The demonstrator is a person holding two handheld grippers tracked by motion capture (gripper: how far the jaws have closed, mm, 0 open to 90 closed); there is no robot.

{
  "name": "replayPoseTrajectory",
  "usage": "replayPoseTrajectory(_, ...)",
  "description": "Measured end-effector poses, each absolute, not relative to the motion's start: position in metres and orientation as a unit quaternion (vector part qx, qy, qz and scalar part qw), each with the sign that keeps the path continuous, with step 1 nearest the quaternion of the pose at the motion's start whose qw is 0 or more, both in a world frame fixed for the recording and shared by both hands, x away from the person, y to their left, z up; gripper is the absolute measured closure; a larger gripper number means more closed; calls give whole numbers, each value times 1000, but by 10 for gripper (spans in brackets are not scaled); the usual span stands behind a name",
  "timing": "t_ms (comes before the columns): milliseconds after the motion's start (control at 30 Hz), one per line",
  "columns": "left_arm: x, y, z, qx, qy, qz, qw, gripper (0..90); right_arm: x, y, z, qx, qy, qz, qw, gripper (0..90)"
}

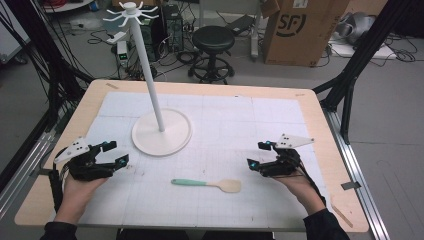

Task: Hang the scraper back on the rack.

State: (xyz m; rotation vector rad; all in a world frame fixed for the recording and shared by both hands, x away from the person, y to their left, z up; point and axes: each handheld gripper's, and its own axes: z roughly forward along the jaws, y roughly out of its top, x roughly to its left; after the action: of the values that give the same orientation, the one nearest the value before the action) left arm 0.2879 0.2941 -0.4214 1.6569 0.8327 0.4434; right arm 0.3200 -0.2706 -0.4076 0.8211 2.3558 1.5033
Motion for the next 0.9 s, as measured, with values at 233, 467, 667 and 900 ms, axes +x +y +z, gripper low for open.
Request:
replayPoseTrajectory(233, 289, 293, -423, 712, 356, 188, 575, 225, 315, -233, -409, 253, 819, 508, 86, 195)
replayPoseTrajectory(467, 290, 292, -424, 720, 355, 191, 565, 228, 310, -203, -413, 233, 834, 495, 68, 205)
replayPoseTrajectory(667, 290, 290, -425, 721, 357, 192, 562, 230, 309, -187, -416, 220, 843, 488, 52, 249)
replayPoseTrajectory(900, 291, 289, -426, 729, 354, 192, 553, 238, 307, -170, -425, 204, 862, 463, 32, 331)
